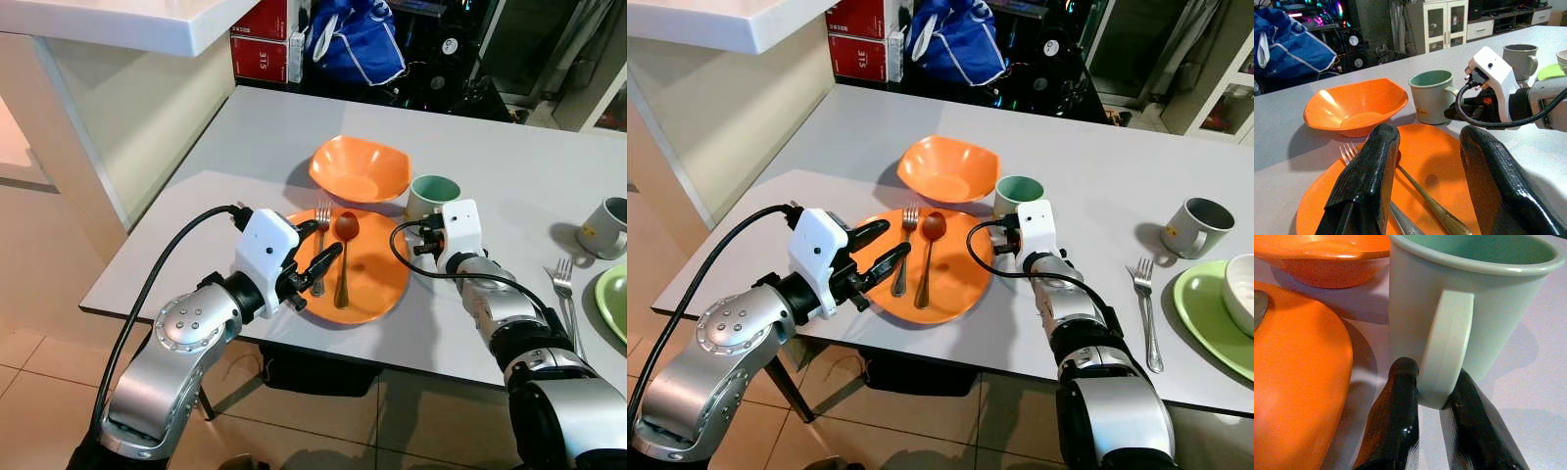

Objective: Setting the table

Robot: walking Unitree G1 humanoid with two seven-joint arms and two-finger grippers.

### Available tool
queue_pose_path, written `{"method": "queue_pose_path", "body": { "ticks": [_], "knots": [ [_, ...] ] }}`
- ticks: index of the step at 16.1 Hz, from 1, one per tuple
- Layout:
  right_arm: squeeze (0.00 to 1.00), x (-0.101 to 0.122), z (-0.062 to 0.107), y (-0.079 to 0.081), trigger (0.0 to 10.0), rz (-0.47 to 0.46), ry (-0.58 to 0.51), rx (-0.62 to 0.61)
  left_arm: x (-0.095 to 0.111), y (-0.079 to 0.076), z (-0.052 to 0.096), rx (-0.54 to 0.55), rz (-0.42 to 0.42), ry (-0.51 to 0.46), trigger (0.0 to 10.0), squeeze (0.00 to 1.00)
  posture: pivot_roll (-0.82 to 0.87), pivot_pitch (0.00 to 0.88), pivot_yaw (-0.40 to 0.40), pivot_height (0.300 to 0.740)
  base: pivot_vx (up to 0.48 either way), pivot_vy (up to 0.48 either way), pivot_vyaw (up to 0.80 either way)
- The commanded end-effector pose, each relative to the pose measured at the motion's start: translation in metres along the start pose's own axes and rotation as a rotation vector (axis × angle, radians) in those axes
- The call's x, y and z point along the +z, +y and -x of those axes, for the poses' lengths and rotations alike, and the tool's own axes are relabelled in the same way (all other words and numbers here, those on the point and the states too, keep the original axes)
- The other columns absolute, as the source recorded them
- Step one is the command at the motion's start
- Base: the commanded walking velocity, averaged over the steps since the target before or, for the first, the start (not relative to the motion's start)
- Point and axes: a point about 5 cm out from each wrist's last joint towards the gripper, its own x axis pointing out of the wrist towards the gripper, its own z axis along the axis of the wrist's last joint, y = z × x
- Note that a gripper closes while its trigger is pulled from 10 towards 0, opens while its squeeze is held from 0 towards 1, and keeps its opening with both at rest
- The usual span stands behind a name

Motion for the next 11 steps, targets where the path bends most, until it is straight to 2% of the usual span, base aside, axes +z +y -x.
{"method": "queue_pose_path", "body": {
  "ticks": [1, 5, 6, 7, 11],
  "knots": [
    [0.0, 0.009, -0.001, -0.003, 10.0, 0.011, -0.03, -0.014, 0.002, -0.003, 0.0, -0.016, -0.006, -0.002, 10.0, 0.0, 0.03, 0.034, -0.052, 0.74, 0.0, 0.0, 0.0],
    [0.0, 0.007, -0.001, -0.003, 10.0, 0.015, -0.028, -0.015, 0.002, -0.003, 0.0, -0.017, -0.005, 0.001, 10.0, 0.0, 0.03, 0.036, -0.051, 0.74, 0.0, 0.0, 0.0],
    [1.0, -0.008, 0.003, -0.011, 10.0, -0.016, 0.015, -0.036, 0.001, -0.007, -0.001, -0.063, 0.0, 0.016, 10.0, 0.0, 0.03, 0.026, -0.043, 0.74, 0.0, 0.0, 0.0],
    [1.0, -0.014, 0.005, -0.015, 10.0, -0.04, 0.031, -0.045, 0.001, -0.009, -0.001, -0.084, 0.002, 0.022, 10.0, 0.0, 0.03, 0.026, -0.043, 0.74, 0.0, 0.0, 0.0],
    [1.0, -0.011, 0.004, -0.014, 10.0, -0.059, 0.016, -0.036, 0.001, -0.009, -0.002, -0.085, 0.0, 0.02, 10.0, 0.0, 0.03, 0.026, -0.043, 0.74, 0.0, 0.0, 0.0]
  ]
}}
